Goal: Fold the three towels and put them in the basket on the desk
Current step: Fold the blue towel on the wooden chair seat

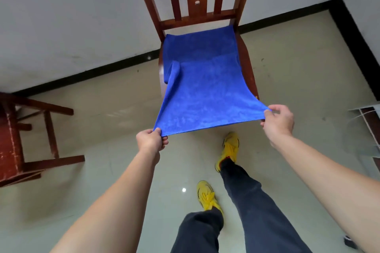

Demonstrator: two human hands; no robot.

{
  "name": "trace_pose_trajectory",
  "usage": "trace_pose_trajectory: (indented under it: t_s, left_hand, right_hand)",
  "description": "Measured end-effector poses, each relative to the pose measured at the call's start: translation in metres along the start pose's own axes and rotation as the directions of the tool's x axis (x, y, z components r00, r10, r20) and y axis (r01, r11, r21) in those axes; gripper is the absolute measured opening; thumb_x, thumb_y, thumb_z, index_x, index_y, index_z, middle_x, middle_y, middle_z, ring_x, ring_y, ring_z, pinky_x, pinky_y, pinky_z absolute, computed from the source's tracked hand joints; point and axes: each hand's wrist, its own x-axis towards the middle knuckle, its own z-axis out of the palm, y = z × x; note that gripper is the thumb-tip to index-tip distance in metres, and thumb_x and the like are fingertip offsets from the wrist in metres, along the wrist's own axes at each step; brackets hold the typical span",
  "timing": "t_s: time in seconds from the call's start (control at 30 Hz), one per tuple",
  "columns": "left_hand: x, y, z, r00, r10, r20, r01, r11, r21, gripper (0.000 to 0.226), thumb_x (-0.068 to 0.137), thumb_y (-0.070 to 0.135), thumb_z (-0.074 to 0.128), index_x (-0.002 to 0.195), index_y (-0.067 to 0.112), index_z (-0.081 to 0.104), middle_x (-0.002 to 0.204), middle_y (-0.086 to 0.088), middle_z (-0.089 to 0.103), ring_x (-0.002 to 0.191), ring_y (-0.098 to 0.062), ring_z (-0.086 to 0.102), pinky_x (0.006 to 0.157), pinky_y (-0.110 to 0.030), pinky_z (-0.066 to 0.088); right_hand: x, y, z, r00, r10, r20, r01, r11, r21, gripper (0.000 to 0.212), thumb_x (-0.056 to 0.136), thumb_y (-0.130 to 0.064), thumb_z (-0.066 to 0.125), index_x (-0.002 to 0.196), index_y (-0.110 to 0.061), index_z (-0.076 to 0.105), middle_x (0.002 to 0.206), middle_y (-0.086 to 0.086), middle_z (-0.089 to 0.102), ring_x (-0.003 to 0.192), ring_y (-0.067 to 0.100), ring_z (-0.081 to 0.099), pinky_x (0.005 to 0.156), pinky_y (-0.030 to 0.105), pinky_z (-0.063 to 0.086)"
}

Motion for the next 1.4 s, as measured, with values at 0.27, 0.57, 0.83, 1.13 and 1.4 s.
trace_pose_trajectory:
  t_s: [0.27,0.57,0.83,1.13,1.4]
  left_hand:
    - [-0.065,-0.062,-0.031,1.000,0.008,0.019,-0.009,1.000,0.003,0.006,0.091,0.002,0.050,0.092,0.004,0.055,0.061,-0.010,0.056,0.039,-0.017,0.047,0.038,-0.019,0.034]
    - [-0.124,-0.143,-0.036,0.997,0.000,-0.081,-0.003,0.999,-0.033,0.025,0.088,-0.005,0.032,0.101,0.011,0.047,0.067,-0.012,0.058,0.046,-0.022,0.047,0.043,-0.026,0.034]
    - [-0.137,-0.163,-0.047,0.997,0.054,-0.049,-0.058,0.996,-0.071,0.028,0.088,-0.005,0.040,0.083,0.005,0.066,0.073,-0.012,0.058,0.054,-0.022,0.054,0.056,-0.026,0.051]
    - [-0.092,-0.090,-0.041,0.917,0.363,0.163,-0.398,0.839,0.371,0.022,0.074,0.005,0.072,0.094,0.012,0.066,0.071,-0.004,0.061,0.059,-0.019,0.051,0.054,-0.023,0.040]
    - [-0.017,0.038,-0.025,0.844,0.455,0.285,-0.528,0.605,0.596,0.014,0.086,0.013,0.059,0.084,0.010,0.073,0.059,-0.004,0.050,0.055,-0.019,0.043,0.048,-0.025,0.034]
  right_hand:
    - [-0.063,0.046,-0.072,1.000,0.024,-0.018,-0.024,0.999,-0.023,0.020,0.084,-0.011,0.050,0.090,-0.029,0.058,0.094,0.017,0.068,0.058,0.030,0.061,0.058,0.031,0.049]
    - [-0.103,0.116,-0.132,0.999,-0.011,0.044,0.012,1.000,-0.026,0.021,0.085,-0.007,0.049,0.084,-0.023,0.063,0.086,0.017,0.069,0.054,0.024,0.058,0.059,0.030,0.048]
    - [-0.103,0.137,-0.146,0.982,-0.055,0.183,0.057,0.998,-0.008,0.032,0.089,-0.005,0.044,0.078,-0.023,0.068,0.086,0.006,0.067,0.058,0.015,0.059,0.050,0.023,0.050]
    - [-0.048,0.058,-0.112,0.920,-0.248,0.303,0.305,0.939,-0.158,0.024,0.082,-0.004,0.061,0.094,-0.022,0.072,0.072,0.000,0.059,0.059,0.017,0.049,0.058,0.023,0.040]
    - [0.029,-0.032,-0.065,0.926,-0.209,0.313,0.280,0.939,-0.200,0.005,0.083,-0.016,0.068,0.082,-0.019,0.071,0.067,0.002,0.056,0.059,0.019,0.045,0.055,0.024,0.035]
